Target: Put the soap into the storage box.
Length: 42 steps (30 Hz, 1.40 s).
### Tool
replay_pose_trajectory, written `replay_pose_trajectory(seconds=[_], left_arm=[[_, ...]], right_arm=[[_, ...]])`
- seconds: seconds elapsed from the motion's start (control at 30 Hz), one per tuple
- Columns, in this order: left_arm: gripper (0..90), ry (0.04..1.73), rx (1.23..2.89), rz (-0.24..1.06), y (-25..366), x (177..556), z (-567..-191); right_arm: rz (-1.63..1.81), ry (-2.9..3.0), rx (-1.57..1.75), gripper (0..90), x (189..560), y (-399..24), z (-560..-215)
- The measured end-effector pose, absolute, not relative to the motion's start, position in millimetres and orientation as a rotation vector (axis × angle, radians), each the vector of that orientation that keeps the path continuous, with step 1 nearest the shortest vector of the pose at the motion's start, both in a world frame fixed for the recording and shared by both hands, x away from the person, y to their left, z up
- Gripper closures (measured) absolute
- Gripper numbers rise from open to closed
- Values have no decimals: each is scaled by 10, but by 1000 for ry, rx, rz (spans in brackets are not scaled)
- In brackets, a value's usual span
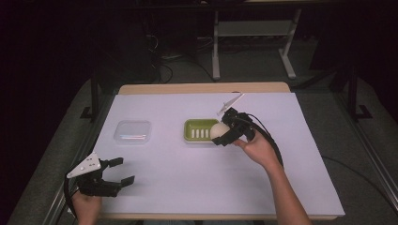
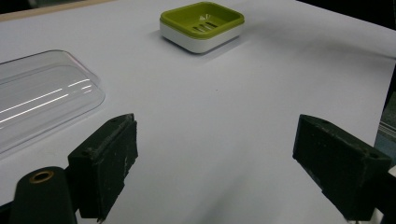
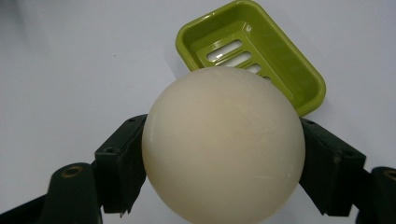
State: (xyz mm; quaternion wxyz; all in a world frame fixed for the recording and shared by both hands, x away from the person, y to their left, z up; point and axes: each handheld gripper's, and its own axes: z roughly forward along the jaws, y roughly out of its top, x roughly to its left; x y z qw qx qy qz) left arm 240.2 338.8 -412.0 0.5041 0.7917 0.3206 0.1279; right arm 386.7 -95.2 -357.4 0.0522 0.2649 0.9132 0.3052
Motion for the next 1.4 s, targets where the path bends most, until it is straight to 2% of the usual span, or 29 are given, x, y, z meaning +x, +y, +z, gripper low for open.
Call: replay_pose_trajectory(seconds=[1.4], left_arm=[[132,783,1898,307,3400,2403,-4117]], right_arm=[[911,2779,735,236,4174,-523,-3408]])
